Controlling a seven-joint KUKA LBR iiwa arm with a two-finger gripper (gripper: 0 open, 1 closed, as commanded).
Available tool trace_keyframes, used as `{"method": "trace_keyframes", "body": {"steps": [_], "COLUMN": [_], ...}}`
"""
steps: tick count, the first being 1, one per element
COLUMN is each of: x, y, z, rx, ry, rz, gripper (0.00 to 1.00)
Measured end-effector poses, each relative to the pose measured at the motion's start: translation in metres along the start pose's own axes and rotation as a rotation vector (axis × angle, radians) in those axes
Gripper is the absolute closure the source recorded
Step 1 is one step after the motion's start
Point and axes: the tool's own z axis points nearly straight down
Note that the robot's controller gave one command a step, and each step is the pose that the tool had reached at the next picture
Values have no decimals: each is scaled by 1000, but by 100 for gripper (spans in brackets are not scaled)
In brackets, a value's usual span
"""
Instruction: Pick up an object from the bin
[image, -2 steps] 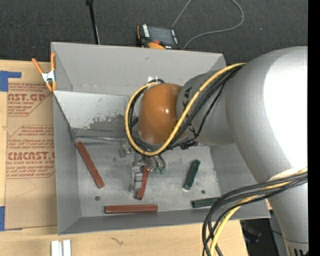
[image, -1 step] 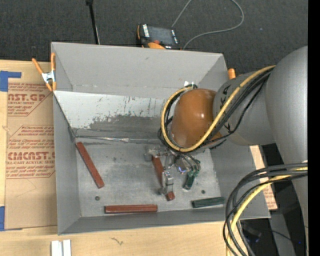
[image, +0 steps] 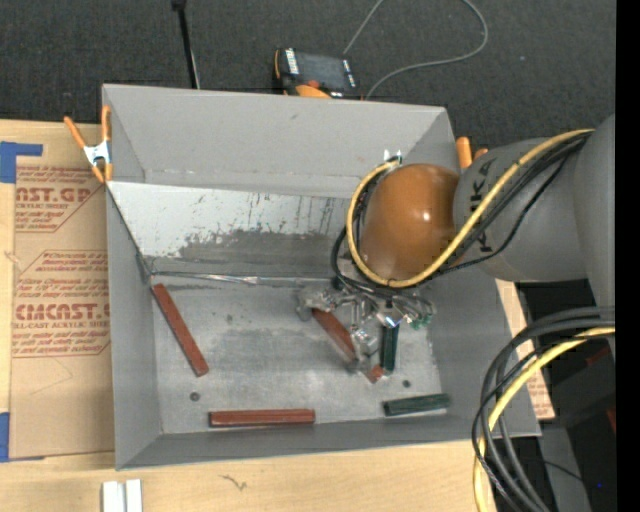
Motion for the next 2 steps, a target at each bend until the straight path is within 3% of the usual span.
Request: {"method": "trace_keyframes", "body": {"steps": [1, 2], "x": [-1, 72], "y": [-43, -31], "z": [-65, 1], "rx": [6, -3], "ry": [-6, 0], "rz": [-20, -206], "gripper": [0, 0]}}
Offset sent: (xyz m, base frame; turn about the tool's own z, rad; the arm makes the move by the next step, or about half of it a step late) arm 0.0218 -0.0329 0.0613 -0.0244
